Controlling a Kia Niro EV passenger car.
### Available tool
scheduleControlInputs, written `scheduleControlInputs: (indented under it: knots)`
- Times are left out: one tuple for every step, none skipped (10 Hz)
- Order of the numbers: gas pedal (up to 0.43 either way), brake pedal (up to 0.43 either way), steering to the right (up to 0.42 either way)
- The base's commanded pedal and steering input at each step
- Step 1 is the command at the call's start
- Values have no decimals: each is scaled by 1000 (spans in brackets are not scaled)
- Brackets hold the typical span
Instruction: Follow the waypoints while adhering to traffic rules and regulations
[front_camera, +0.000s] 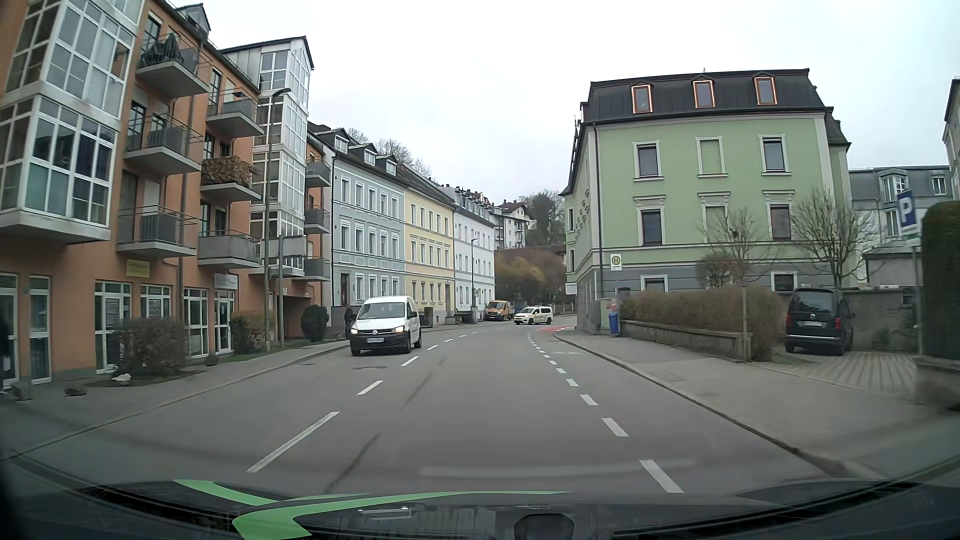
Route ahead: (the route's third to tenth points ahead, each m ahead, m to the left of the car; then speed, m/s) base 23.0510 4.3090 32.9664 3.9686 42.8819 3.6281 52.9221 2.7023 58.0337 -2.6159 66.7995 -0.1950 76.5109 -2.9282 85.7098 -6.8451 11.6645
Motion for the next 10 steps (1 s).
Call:
scheduleControlInputs:
  knots:
    - [110, 0, 0]
    - [110, 0, -3]
    - [110, 0, -4]
    - [110, 0, -5]
    - [110, 0, -5]
    - [110, 0, -5]
    - [110, 0, -4]
    - [110, 0, -4]
    - [110, 0, -3]
    - [110, 0, -2]
